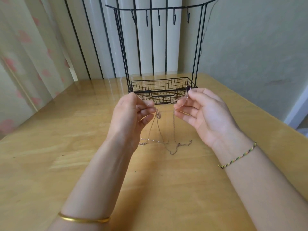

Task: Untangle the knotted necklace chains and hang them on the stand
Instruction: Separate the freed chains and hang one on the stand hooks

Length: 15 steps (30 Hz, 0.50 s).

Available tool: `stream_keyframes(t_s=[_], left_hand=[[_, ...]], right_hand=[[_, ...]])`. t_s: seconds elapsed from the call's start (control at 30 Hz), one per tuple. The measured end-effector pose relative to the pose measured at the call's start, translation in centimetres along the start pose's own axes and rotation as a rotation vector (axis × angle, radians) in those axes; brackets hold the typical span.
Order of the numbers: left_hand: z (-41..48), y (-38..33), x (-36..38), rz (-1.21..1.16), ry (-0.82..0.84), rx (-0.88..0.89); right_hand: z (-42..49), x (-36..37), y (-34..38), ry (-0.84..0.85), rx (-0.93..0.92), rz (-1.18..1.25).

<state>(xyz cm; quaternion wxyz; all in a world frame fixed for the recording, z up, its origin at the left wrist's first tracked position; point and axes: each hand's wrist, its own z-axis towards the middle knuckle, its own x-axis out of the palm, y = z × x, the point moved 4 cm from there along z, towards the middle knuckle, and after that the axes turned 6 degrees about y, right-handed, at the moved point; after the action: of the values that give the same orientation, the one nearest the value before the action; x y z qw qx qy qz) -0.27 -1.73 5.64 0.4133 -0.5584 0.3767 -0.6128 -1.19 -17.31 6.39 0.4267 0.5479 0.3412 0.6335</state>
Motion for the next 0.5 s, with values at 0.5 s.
stream_keyframes(t_s=[0.5], left_hand=[[0.3, 0.5, -0.1, 0.289, -0.053, 0.085]], right_hand=[[-0.1, 1.5, 2.3, 0.079, -0.061, -0.335]])
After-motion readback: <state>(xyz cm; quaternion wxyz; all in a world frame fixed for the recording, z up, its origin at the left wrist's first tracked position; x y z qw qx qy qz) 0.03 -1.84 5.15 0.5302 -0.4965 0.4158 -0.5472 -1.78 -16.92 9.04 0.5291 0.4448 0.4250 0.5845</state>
